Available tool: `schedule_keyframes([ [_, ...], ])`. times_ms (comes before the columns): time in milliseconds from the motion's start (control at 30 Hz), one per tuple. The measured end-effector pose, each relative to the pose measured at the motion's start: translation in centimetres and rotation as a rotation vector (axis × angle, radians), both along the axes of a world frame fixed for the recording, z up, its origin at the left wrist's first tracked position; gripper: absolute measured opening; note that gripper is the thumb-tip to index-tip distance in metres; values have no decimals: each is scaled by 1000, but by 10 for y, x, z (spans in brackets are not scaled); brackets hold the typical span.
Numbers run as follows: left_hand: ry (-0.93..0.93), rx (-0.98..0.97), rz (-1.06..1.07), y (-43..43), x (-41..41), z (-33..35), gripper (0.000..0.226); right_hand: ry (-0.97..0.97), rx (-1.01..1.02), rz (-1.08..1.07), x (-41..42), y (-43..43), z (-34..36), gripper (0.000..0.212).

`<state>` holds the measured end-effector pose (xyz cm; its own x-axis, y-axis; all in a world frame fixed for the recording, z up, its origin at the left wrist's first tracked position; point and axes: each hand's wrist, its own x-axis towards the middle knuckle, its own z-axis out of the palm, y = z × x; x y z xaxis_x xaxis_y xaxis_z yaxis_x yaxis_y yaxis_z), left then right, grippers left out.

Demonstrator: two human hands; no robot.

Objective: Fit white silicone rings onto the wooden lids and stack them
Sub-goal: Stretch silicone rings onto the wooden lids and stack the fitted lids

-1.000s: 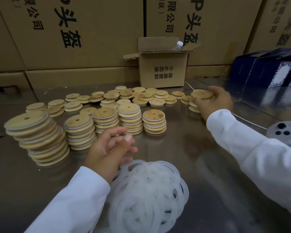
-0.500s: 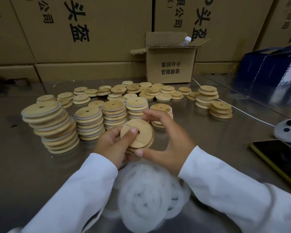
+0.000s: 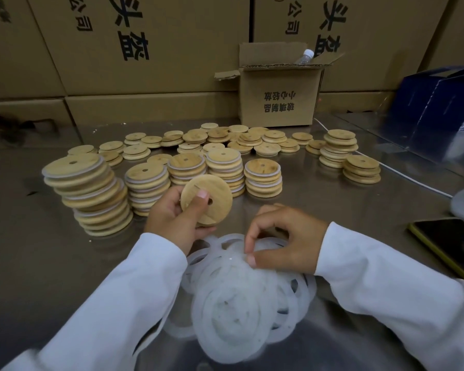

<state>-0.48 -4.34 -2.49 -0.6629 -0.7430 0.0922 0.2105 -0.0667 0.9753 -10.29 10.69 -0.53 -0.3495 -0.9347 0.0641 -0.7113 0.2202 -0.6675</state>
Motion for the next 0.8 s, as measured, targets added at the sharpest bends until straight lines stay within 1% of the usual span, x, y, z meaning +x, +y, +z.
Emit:
schedule_keyframes([
  [100,18,31,-32,2,1,2,4,-16,-16,10,2,-2,0,18],
  [233,36,135,-88,6,3,7,6,-84,-130,-102,1,-4,1,21],
  [333,67,257,-154,8,5,10,11,-159,-318,-181,-1,-4,5,15],
  [433,76,301,-193,8,5,12,14,-178,-565,-230,-1,-4,8,14],
  [500,60,285,-215,8,5,11,14,-184,-664,-247,1,-5,9,13],
  [567,36,238,-254,10,5,11,22,-232,-716,-264,2,-6,8,14],
  [633,5,167,-303,12,5,11,30,-290,-725,-275,4,-8,8,15],
  [700,-15,86,-349,15,6,10,30,-318,-709,-283,6,-9,8,16],
  [800,-14,-37,-386,20,7,9,31,-278,-691,-337,9,-9,8,18],
])
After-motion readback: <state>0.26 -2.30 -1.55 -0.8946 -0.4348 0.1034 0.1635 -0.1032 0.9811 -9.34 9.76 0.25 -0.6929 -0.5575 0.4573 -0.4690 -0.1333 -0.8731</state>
